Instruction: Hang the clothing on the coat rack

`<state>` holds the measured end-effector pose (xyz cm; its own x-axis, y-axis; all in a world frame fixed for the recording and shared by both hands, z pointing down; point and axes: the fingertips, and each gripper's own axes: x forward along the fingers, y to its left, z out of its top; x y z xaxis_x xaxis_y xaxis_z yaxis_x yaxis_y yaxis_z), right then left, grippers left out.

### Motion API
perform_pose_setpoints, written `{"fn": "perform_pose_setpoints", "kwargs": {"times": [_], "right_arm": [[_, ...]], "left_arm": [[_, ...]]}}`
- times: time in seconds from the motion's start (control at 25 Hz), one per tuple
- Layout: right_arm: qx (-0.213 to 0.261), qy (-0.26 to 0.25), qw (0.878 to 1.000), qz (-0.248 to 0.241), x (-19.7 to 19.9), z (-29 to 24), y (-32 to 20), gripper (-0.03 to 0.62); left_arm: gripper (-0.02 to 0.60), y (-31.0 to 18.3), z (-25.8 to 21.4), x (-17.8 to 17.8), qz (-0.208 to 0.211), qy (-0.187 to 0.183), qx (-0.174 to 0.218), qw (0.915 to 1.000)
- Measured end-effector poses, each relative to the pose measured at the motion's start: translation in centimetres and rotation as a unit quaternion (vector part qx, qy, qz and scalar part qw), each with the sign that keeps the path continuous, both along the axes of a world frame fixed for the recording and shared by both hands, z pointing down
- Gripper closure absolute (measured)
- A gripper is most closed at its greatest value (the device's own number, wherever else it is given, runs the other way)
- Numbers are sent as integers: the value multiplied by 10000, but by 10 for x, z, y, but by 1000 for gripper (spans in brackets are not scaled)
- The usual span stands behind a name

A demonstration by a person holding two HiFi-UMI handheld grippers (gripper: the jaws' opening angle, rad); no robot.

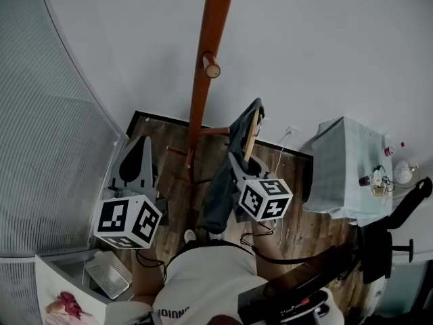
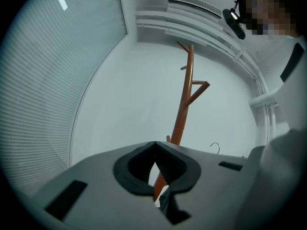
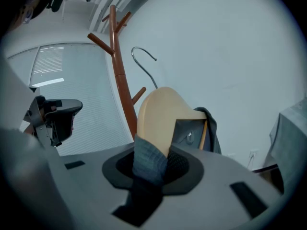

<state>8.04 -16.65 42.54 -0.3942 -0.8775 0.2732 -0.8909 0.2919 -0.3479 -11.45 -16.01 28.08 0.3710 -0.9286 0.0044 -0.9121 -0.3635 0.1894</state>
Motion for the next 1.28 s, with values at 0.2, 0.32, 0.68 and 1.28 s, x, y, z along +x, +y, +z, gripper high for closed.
{"fn": "perform_pose_setpoints", "kwargs": {"times": [0.2,0.32,0.68,1.28], "right_arm": [[-196,117,9997,55,-3,14,-7,487],[-268,150,9995,63,-5,21,-10,487],[-475,311,9984,32,-10,42,-14,488],[-730,521,9959,-108,-19,61,-17,502]], "left_arm": [[569,-6,2,-8,0,31,-32,10000],[569,-9,4,-13,-26,42,-50,10000],[569,-16,12,-17,-21,31,-181,9998],[569,-19,19,-17,2,-93,-288,9995]]}}
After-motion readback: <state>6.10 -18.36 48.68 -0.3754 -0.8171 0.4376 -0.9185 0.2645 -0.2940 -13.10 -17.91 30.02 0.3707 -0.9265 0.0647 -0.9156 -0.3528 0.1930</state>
